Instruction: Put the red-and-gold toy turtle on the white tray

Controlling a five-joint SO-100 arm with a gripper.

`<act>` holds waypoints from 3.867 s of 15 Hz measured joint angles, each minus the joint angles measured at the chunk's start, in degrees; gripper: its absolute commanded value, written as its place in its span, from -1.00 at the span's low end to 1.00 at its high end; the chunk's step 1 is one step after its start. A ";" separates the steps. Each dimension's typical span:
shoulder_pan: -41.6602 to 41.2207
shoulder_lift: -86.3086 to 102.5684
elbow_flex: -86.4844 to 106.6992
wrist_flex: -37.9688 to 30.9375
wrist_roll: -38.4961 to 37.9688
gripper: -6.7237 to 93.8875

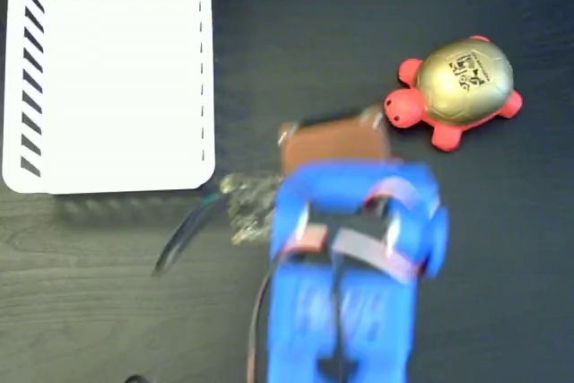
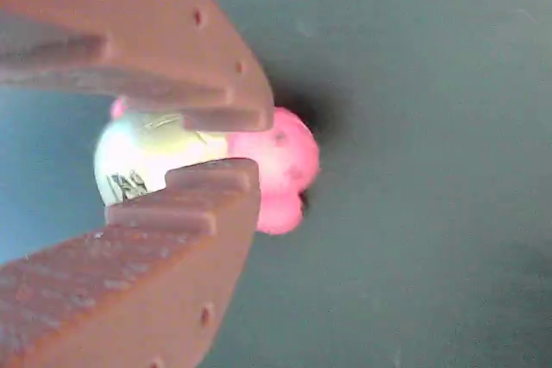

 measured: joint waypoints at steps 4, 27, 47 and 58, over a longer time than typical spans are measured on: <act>5.27 -18.19 -21.62 6.15 -6.77 -0.87; 12.57 -57.39 -63.28 15.12 -31.46 -0.87; 13.71 -51.77 -60.91 18.72 -28.12 0.13; 15.47 -51.77 -60.82 17.67 -27.51 0.25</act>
